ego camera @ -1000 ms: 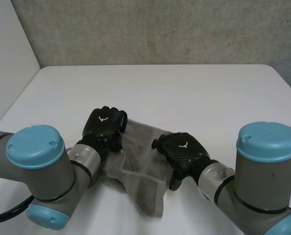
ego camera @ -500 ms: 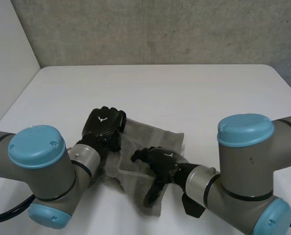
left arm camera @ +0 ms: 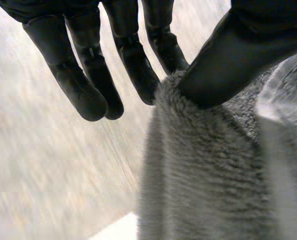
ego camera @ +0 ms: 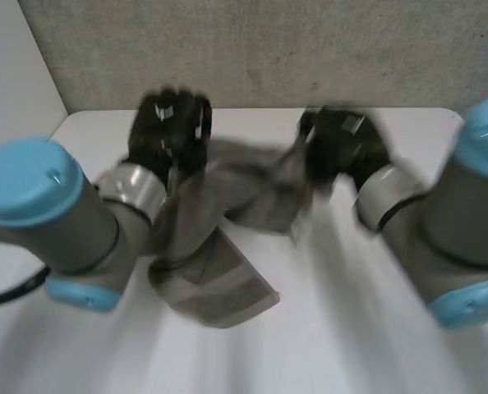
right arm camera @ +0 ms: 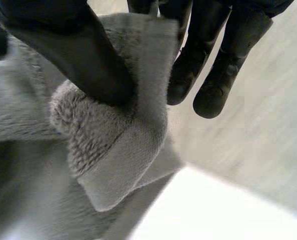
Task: Fold the towel.
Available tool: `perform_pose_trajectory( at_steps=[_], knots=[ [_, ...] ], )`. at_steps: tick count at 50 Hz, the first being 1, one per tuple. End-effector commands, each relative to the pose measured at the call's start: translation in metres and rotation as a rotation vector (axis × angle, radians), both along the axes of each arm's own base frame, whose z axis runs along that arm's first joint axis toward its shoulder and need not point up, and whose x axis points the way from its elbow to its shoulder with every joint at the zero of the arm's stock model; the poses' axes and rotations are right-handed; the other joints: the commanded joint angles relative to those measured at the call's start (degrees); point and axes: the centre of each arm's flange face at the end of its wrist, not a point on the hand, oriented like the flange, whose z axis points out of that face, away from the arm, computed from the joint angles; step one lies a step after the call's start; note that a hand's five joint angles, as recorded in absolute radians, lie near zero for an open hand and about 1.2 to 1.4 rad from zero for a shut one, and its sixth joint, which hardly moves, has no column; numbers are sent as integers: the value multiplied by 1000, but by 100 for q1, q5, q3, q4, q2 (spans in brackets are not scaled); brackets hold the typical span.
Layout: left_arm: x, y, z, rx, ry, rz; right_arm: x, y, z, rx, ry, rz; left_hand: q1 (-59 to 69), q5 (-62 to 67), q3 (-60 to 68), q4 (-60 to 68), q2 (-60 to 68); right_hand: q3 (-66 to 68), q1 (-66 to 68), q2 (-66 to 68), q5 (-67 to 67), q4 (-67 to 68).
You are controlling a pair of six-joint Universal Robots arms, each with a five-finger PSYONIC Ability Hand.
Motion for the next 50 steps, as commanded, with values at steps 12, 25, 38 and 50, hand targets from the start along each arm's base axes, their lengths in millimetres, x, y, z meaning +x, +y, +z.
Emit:
perform_pose_trajectory(
  at_steps=[12,25,38,50],
  knots=[
    [-26,20,25,-111,43,-81,-22,17,16,-202,24,-53,-497,-1698,-989,-932,-718,350,433,564,388,321],
    [-43,28,-71,98,-151,-118,-59,-19,-29,-116,250,-175,-7497,-8698,-7989,-7932,-7718,350,433,564,388,321],
    [-1,-6,-40,84,-126,13,-113,-56,-59,-11,377,-317,-7497,-8698,-7989,-7932,-7718,350,433,564,388,321],
    [38,-23,-63,295,-234,-20,-127,-69,-71,18,400,-315,-7055,-8256,-7547,-7490,-7276,350,433,564,388,321]
  ],
)
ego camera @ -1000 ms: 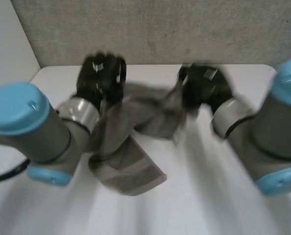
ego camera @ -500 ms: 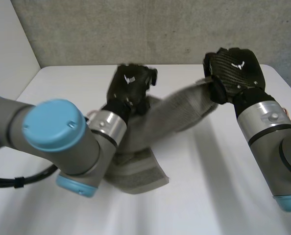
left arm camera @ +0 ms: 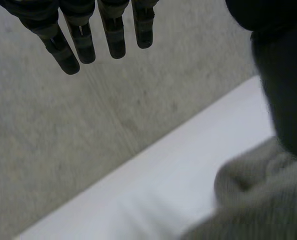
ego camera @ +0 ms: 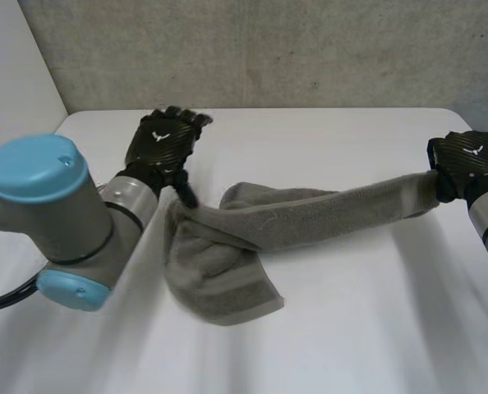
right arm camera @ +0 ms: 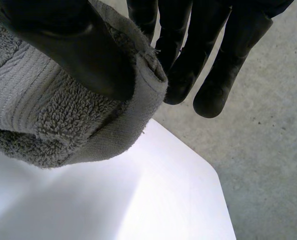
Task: Fold the towel.
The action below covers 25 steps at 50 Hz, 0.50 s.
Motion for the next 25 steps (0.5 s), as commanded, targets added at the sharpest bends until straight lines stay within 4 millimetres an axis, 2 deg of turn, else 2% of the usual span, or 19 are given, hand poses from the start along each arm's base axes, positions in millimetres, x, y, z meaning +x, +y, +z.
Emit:
perform_pose_trajectory(
  at_steps=[1,8,10,16,18,19,20,21,22,23,24,25],
  knots=[
    [26,-8,-18,169,-62,-64,-2,-4,-6,13,15,10,73,-752,162,83,95,305,267,418,258,276],
    [31,-15,-29,234,-59,-146,2,-3,-16,41,31,26,461,-363,551,471,483,305,267,418,258,276],
    [29,-19,-46,269,-75,-154,2,-3,-18,45,33,26,662,-163,751,671,683,305,267,418,258,276],
    [25,-26,-61,288,-89,-160,2,-4,-19,51,33,26,1336,511,1425,1346,1358,305,267,418,258,276],
    [22,-30,-69,292,-102,-165,3,-4,-19,49,34,29,2574,1750,2664,2584,2596,305,267,418,258,276],
    [22,-30,-69,292,-102,-165,3,-4,-19,46,39,34,2581,1756,2670,2590,2603,305,267,418,258,276],
    [20,-32,-71,288,-105,-175,3,-4,-19,46,39,34,3180,2356,3270,3190,3202,305,267,418,258,276],
    [18,-33,-71,278,-106,-183,4,-5,-17,39,50,45,3936,3111,4025,3945,3958,305,267,418,258,276],
    [18,-33,-71,278,-106,-183,5,-7,-17,28,65,59,3943,3119,4033,3953,3965,305,267,418,258,276],
    [17,-36,-69,261,-108,-185,5,-7,-17,28,66,59,4809,3985,4899,4819,4831,305,267,418,258,276],
    [17,-36,-68,261,-108,-185,7,-11,-15,15,81,70,4818,3993,4907,4828,4840,305,267,418,258,276],
    [15,-40,-67,243,-108,-184,8,-17,-12,-8,98,74,5734,4909,5823,5744,5756,305,267,418,258,276]
  ],
)
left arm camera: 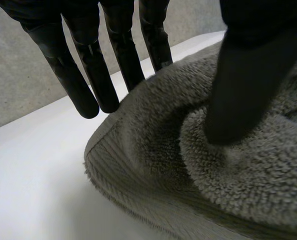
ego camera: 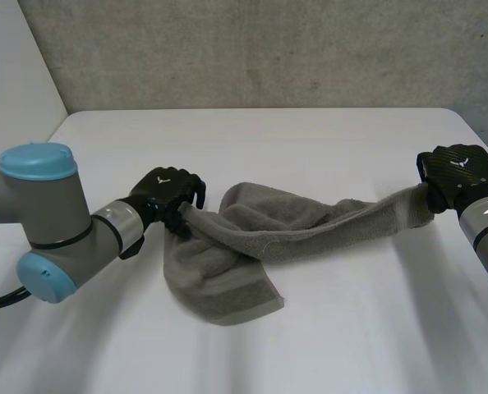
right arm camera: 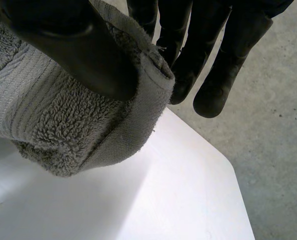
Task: Fold the towel.
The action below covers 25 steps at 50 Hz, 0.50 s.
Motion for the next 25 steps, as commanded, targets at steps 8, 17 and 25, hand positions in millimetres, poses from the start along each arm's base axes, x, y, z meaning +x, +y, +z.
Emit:
perform_pose_trajectory(
  at_steps=[8,17,25],
  knots=[
    [-17,-47,48,-256,51,23,24,-49,59,-291,75,43,2507,1628,2529,2523,2551,304,266,418,258,276],
    [-6,-77,190,-826,304,279,36,-72,169,-914,-71,-80,2507,1628,2529,2523,2551,304,266,418,258,276],
    [-15,-44,214,-886,378,259,48,-68,177,-941,-89,-37,2507,1628,2529,2523,2551,304,266,418,258,276]
  ],
)
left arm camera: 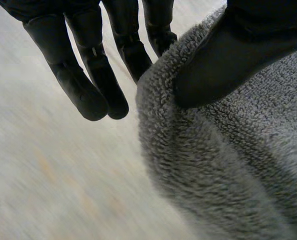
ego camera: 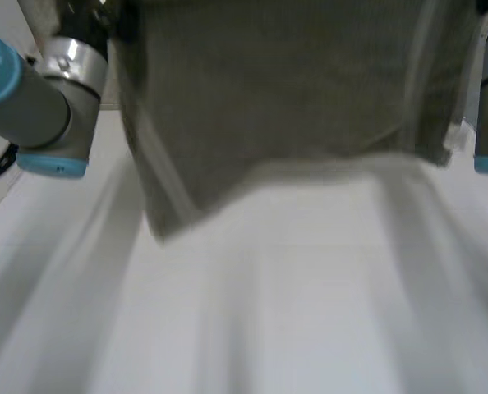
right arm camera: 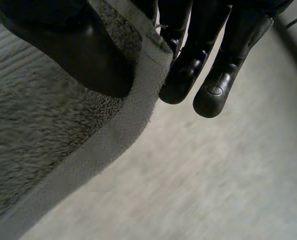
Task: Fold the towel.
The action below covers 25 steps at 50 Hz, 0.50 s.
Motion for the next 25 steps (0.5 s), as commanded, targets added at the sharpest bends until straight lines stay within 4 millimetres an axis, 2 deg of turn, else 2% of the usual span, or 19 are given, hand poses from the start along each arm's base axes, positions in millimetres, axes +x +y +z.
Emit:
perform_pose_trajectory(
  at_steps=[1,2,3,5,6,7,8,10,11,13,14,16,17,19,25],
  knots=[
    [-5,30,4,-15,26,-22,13,4,-8,45,35,53,-411,-1538,-840,-719,-674,284,263,339,257,271],
    [-3,33,-11,31,5,-20,15,3,-22,114,71,74,-411,-1538,-840,-719,-674,284,263,339,257,271],
    [-3,33,-11,32,5,-20,15,3,-22,115,71,75,-411,-1538,-840,-719,-674,284,263,339,257,271],
    [0,43,-46,130,-46,-15,20,6,-56,287,156,125,-411,-1538,-840,-719,-674,284,263,339,257,271],
    [0,43,-46,131,-46,-15,20,6,-56,288,156,126,-411,-1538,-840,-719,-674,284,263,339,257,271],
    [5,49,-61,180,-69,-9,22,10,-74,375,193,154,-411,-1538,-840,-719,-674,284,263,339,257,271],
    [5,50,-61,181,-69,-9,22,10,-74,376,194,154,-411,-1538,-840,-719,-674,284,263,339,257,271],
    [15,64,-97,299,-131,5,19,20,-103,534,258,175,-411,-1538,-840,-719,-674,284,263,339,257,271],
    [15,64,-98,300,-132,5,19,20,-103,535,259,175,-411,-1538,-840,-719,-674,284,263,339,257,271],
    [26,78,-134,410,-207,26,15,36,-135,692,306,186,-411,-1538,-840,-719,-674,284,263,339,257,271],
    [26,78,-134,411,-207,26,15,36,-135,693,306,187,-411,-1538,-840,-719,-674,284,263,339,257,271],
    [32,95,-162,478,-292,41,11,56,-164,819,336,207,-411,-1538,-840,-719,-674,284,263,339,257,271],
    [32,95,-162,479,-292,41,11,56,-164,820,336,207,-411,-1538,-840,-719,-674,284,263,339,257,271],
    [35,109,-182,518,-371,45,8,73,-185,895,362,217,-411,-1538,-840,-719,-674,284,263,339,257,271],
    [37,123,-200,552,-446,44,3,96,-199,952,395,215,-779,-1906,-1208,-1087,-1042,284,263,339,257,271]
  ],
)
